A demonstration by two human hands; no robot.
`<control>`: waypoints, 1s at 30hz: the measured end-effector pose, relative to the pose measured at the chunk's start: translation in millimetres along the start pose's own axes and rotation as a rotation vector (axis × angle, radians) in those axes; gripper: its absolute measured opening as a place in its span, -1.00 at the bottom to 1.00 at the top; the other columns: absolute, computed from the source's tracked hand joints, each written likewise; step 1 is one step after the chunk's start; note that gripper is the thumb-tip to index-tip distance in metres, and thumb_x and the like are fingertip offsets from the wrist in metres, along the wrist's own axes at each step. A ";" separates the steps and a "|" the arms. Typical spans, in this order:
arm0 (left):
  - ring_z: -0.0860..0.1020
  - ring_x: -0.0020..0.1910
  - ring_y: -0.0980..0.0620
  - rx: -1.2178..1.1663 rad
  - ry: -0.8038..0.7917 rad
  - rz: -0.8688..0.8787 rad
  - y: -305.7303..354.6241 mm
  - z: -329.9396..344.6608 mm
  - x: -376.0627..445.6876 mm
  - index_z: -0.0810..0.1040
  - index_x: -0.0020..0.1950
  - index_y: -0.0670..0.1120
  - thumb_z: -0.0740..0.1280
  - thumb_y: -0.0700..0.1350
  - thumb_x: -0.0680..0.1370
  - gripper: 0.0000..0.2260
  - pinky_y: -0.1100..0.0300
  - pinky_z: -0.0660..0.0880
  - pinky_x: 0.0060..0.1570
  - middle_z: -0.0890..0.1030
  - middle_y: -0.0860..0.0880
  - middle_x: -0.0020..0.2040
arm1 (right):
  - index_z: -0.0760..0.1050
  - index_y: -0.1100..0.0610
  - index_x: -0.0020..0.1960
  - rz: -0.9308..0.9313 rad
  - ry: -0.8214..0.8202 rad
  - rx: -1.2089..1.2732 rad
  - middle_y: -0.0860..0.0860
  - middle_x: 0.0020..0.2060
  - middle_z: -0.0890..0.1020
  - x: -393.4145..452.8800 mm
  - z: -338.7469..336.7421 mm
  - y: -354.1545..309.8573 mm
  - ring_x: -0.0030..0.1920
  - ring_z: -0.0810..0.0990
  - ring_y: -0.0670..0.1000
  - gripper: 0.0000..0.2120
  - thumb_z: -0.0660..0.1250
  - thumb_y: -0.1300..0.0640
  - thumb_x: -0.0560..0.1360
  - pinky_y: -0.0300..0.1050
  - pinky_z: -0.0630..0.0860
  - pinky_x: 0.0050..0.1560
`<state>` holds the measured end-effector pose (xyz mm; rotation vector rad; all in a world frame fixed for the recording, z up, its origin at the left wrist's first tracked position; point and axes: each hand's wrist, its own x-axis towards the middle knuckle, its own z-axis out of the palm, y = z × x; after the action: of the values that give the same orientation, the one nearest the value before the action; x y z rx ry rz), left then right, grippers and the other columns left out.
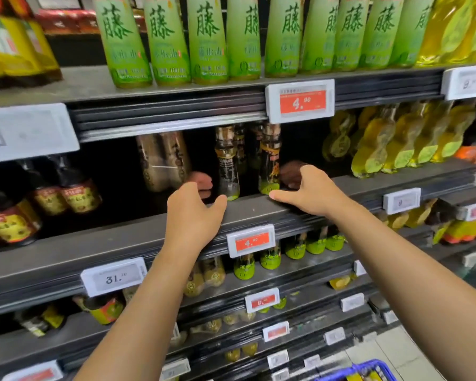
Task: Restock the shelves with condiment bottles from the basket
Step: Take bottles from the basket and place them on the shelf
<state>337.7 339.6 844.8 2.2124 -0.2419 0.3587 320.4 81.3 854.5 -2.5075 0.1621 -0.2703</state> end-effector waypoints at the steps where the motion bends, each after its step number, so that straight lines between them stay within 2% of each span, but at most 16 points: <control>1: 0.58 0.03 0.13 -0.029 -0.005 0.063 -0.3 -1.8 -11.0 0.56 0.21 -0.02 0.45 0.03 0.52 -0.70 0.18 0.55 0.09 0.61 0.05 0.09 | 0.53 0.11 0.22 0.003 0.024 -0.007 -0.02 0.12 0.62 -7.5 -1.7 1.4 0.11 0.60 -0.01 -0.38 0.54 -0.27 0.35 -0.02 0.58 0.19; 3: 0.54 0.04 0.27 -0.071 -0.025 0.217 1.5 -5.9 -32.2 0.53 0.13 0.09 0.45 -0.07 0.53 -0.79 0.39 0.46 0.06 0.57 0.16 0.05 | 0.54 0.02 0.24 -0.063 0.067 -0.005 -0.08 0.12 0.61 -26.4 -2.9 4.8 0.12 0.59 -0.08 -0.53 0.53 -0.15 0.43 -0.07 0.55 0.23; 5: 0.54 0.03 0.27 -0.110 -0.038 0.379 2.5 -8.3 -51.2 0.56 0.06 0.07 0.45 -0.15 0.53 -0.82 0.46 0.41 0.01 0.57 0.18 0.00 | 0.57 -0.01 0.19 -0.154 0.168 -0.030 -0.10 0.07 0.60 -49.4 -1.0 14.1 0.09 0.57 -0.12 -0.69 0.49 -0.03 0.49 -0.07 0.53 0.23; 7: 0.55 -0.02 0.18 -0.143 -0.056 0.530 1.3 -4.2 -72.2 0.60 0.01 -0.04 0.43 -0.21 0.53 -0.89 0.34 0.46 0.02 0.60 0.11 -0.04 | 0.58 0.05 0.14 -0.247 0.325 0.007 -0.04 0.07 0.57 -76.6 2.7 30.0 0.07 0.54 -0.11 -0.78 0.45 0.09 0.51 -0.15 0.52 0.18; 9: 0.56 -0.03 0.13 -0.183 -0.110 0.563 -2.7 6.8 -92.4 0.61 -0.03 -0.07 0.41 -0.21 0.52 -0.93 0.15 0.46 0.19 0.61 0.10 -0.05 | 0.56 0.09 0.13 -0.287 0.433 0.057 -0.05 0.10 0.52 -108.5 11.2 53.0 0.12 0.54 -0.09 -0.80 0.40 0.15 0.51 -0.23 0.52 0.10; 10: 0.56 -0.04 0.11 -0.182 -0.130 0.570 -6.3 14.4 -101.5 0.62 -0.05 -0.08 0.41 -0.22 0.52 -0.94 0.04 0.38 0.37 0.63 0.10 -0.06 | 0.55 0.09 0.12 -0.268 0.449 0.085 -0.06 0.11 0.50 -125.6 17.7 66.9 0.12 0.55 -0.06 -0.81 0.39 0.17 0.51 -0.23 0.53 0.05; 11: 0.58 -0.04 0.09 -0.151 -0.143 0.583 -9.8 22.9 -109.7 0.62 -0.07 -0.09 0.41 -0.23 0.52 -0.95 -0.04 0.20 0.52 0.64 0.08 -0.07 | 0.54 0.08 0.11 -0.218 0.452 0.106 -0.06 0.10 0.49 -143.7 25.6 81.7 0.12 0.56 -0.06 -0.82 0.39 0.18 0.51 -0.24 0.54 0.02; 13: 0.63 0.02 0.00 -0.035 -0.142 0.621 -17.5 41.6 -123.5 0.64 -0.11 -0.11 0.41 -0.26 0.51 -0.93 -0.11 -0.13 0.58 0.67 0.02 -0.07 | 0.53 0.03 0.08 -0.040 0.419 0.126 0.02 0.08 0.52 -182.0 45.7 115.8 0.06 0.55 -0.18 -0.80 0.42 0.23 0.50 -0.30 0.52 0.02; 15: 0.63 0.08 -0.04 0.058 -0.130 0.627 -27.9 62.1 -137.6 0.65 -0.13 -0.10 0.40 -0.26 0.50 -0.92 -0.15 -0.22 0.55 0.67 0.00 -0.06 | 0.54 0.07 0.07 0.194 0.304 0.153 0.08 0.06 0.55 -222.0 68.8 155.6 0.01 0.57 -0.19 -0.78 0.45 0.28 0.49 -0.24 0.56 0.03; 17: 0.62 0.08 -0.04 0.069 -0.143 0.617 -38.9 87.6 -152.1 0.63 -0.11 -0.10 0.38 -0.27 0.50 -0.91 -0.15 -0.10 0.56 0.66 0.00 -0.06 | 0.57 0.13 0.07 0.417 0.183 0.156 0.06 -0.01 0.59 -260.5 90.2 194.6 0.01 0.61 0.00 -0.81 0.47 0.28 0.49 -0.15 0.56 0.03; 19: 0.58 0.04 -0.05 0.050 -0.248 0.588 -50.7 118.5 -169.3 0.60 -0.07 -0.11 0.37 -0.29 0.50 -0.90 -0.08 0.12 0.54 0.64 -0.03 -0.05 | 0.58 0.14 0.02 0.593 0.109 0.189 0.01 -0.13 0.62 -298.7 108.6 232.4 -0.09 0.62 0.06 -0.83 0.47 0.31 0.48 -0.34 0.49 -0.07; 20: 0.56 0.02 -0.07 0.066 -0.321 0.564 -56.1 135.5 -180.3 0.58 -0.07 -0.09 0.37 -0.28 0.50 -0.90 0.00 0.21 0.49 0.63 -0.02 -0.06 | 0.58 0.15 -0.01 0.665 0.072 0.197 -0.01 -0.19 0.62 -316.1 116.9 249.3 -0.16 0.61 0.03 -0.86 0.46 0.31 0.47 -0.34 0.49 -0.09; 23: 0.57 -0.01 -0.14 0.121 -0.572 0.420 -69.4 193.3 -215.2 0.60 -0.01 -0.10 0.39 -0.26 0.49 -0.88 0.07 0.45 0.12 0.62 -0.06 -0.02 | 0.57 0.14 -0.10 0.844 -0.012 0.249 0.04 -0.21 0.64 -360.1 140.1 296.6 -0.17 0.62 0.05 -0.90 0.44 0.30 0.47 0.01 0.58 0.03; 25: 0.59 0.03 -0.17 0.216 -0.821 0.305 -73.8 237.9 -240.6 0.62 0.05 -0.12 0.41 -0.22 0.49 -0.84 0.02 0.51 0.06 0.64 -0.10 0.01 | 0.55 0.08 -0.14 0.942 -0.036 0.314 0.07 -0.17 0.65 -385.3 152.0 327.5 -0.08 0.65 0.12 -0.85 0.43 0.31 0.47 0.08 0.56 0.12; 27: 0.62 0.04 -0.17 0.306 -1.076 0.130 -77.9 284.2 -267.6 0.61 0.10 -0.10 0.43 -0.17 0.50 -0.81 0.02 0.54 0.06 0.67 -0.11 0.02 | 0.59 0.11 -0.08 1.033 -0.090 0.333 0.11 -0.09 0.69 -412.1 163.7 357.2 0.01 0.66 0.16 -0.94 0.44 0.22 0.48 0.03 0.55 0.13; 30: 0.63 0.03 -0.12 0.389 -1.286 -0.050 -86.4 347.2 -310.0 0.60 0.12 -0.07 0.41 -0.14 0.51 -0.81 0.17 0.51 -0.05 0.67 -0.05 0.05 | 0.57 0.09 -0.06 1.187 -0.210 0.378 0.11 -0.08 0.68 -453.9 176.1 397.4 -0.03 0.62 0.13 -0.92 0.44 0.10 0.52 -0.11 0.45 -0.02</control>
<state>131.4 133.6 471.8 2.5068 -0.8322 -1.1917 -101.6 -61.4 411.2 -1.6785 1.2877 0.4095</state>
